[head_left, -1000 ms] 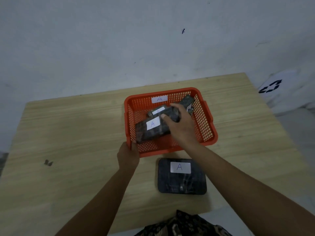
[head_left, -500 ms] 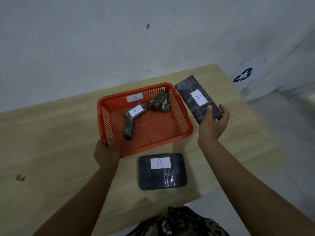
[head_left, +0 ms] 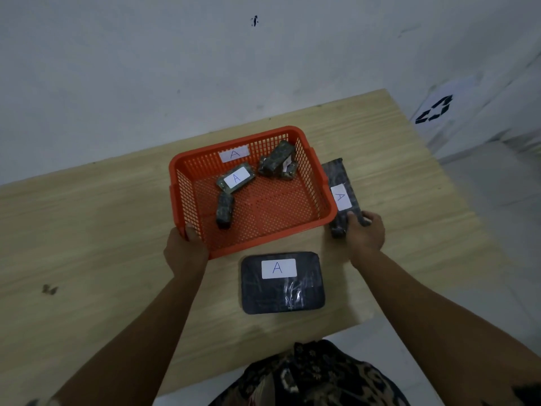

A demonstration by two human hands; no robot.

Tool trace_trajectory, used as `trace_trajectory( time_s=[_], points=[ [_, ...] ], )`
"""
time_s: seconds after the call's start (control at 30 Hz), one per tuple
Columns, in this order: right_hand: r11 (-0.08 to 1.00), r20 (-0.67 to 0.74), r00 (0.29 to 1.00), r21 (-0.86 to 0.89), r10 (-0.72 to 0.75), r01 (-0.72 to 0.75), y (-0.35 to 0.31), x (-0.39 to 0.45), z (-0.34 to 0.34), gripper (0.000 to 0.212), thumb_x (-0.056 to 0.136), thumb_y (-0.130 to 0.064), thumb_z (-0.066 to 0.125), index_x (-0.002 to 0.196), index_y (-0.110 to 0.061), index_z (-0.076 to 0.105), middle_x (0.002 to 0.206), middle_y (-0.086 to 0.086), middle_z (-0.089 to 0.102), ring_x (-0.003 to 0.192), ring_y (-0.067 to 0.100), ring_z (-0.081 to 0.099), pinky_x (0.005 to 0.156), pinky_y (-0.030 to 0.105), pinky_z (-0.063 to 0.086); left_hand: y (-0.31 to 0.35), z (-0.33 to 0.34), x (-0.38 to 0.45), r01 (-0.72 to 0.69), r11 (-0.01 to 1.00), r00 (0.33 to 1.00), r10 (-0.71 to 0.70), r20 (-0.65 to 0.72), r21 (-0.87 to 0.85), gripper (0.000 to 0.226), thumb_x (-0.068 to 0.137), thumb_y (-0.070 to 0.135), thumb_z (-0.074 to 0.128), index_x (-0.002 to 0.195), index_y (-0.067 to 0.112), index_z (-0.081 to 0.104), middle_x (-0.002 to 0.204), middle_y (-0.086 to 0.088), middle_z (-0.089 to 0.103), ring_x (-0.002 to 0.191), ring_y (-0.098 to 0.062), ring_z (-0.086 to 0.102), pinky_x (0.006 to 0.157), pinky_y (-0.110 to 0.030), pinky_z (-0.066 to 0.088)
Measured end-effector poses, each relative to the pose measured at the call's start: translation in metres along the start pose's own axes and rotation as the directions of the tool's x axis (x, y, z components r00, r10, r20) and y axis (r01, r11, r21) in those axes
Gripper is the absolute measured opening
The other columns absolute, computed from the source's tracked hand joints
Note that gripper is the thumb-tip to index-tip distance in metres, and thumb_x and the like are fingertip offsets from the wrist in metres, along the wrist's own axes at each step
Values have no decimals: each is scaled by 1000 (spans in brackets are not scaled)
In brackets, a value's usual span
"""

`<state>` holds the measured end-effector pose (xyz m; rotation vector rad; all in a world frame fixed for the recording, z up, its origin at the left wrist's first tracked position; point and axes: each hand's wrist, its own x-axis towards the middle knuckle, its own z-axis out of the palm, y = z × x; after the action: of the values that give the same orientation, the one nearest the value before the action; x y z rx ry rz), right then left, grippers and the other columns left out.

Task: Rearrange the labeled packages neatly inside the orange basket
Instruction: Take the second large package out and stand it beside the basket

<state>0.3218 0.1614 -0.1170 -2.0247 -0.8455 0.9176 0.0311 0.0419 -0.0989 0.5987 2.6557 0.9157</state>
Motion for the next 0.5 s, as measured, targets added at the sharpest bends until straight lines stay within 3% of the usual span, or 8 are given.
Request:
trace_trajectory(
  time_s=[0.17,0.27,0.4,0.5],
  points=[
    [970,110,993,-235,-30,56,1,8,-2,34,91,-28,67,118,-8,64,118,14,67,108,31,62,86,33,46,1,-2,2,33,999,999,-33,24,-1,33,98,26,44,109,-3,56,112,-30,62,106,-46,56,89,-44,42],
    [944,124,990,-314,-62,98,-11,13,-6,42,92,-30,63,128,-8,60,128,17,62,116,34,59,90,35,46,4,-5,3,20,999,998,-18,59,-32,40,96,27,47,127,3,47,123,-25,60,113,-43,55,94,-45,43],
    [894,107,947,-312,-303,322,-45,14,5,35,95,-30,56,124,-13,62,127,13,62,116,31,57,91,37,46,20,-7,12,-199,979,980,199,5,47,63,94,31,50,148,8,26,150,-21,35,137,-38,35,111,-52,34],
    [804,202,842,-252,-500,538,-76,14,21,31,94,-31,56,119,-15,64,122,7,63,112,24,57,88,32,43,51,0,23,-412,897,911,411,44,158,56,96,35,47,143,7,36,149,-20,38,138,-36,35,112,-54,32]
  ],
)
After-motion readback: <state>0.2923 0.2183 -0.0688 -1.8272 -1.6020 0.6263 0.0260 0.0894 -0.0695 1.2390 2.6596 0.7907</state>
